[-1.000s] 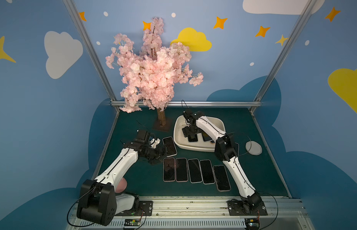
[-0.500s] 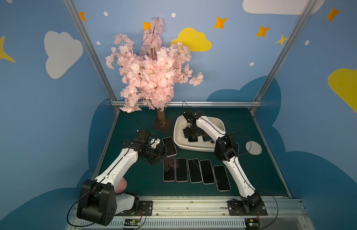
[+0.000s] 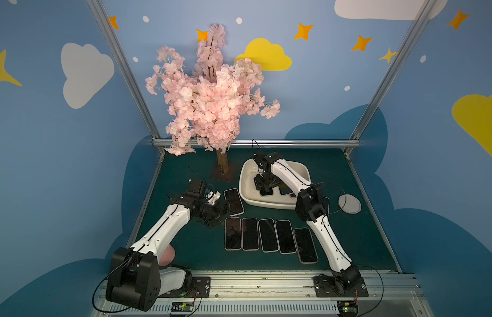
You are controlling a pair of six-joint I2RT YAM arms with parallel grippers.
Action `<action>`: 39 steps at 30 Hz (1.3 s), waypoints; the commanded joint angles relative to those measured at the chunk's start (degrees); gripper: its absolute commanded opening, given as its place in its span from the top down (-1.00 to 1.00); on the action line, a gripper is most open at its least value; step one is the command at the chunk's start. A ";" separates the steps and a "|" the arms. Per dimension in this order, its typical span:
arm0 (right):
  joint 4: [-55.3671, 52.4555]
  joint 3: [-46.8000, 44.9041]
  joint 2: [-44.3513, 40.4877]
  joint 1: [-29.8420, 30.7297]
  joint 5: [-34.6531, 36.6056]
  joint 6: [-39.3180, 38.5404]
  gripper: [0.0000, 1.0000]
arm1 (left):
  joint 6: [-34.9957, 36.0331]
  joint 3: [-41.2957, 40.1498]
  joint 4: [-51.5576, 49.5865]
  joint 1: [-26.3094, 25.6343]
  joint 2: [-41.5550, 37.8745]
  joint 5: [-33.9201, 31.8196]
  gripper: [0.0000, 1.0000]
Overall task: Take the phone out of the storage box
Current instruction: Pick up the phone from the storage box.
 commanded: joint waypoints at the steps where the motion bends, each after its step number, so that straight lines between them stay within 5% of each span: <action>1: -2.10 -1.61 -3.04 -1.10 1.66 -1.20 -0.46 | -0.87 -0.32 1.39 0.23 -0.92 1.45 -1.00; 17: 3.60 -4.48 -13.63 -8.95 -19.17 8.88 -0.40 | -3.04 -2.12 5.85 -0.42 -2.88 3.00 -1.00; 32: 4.89 -13.14 -16.74 -9.58 -23.65 9.99 -0.33 | -3.52 -1.94 7.82 -1.40 -2.26 3.90 -1.00; 39: 5.08 -13.44 -18.81 -9.22 -25.98 9.86 -0.32 | -10.32 -0.79 16.70 -1.37 1.74 6.33 -1.00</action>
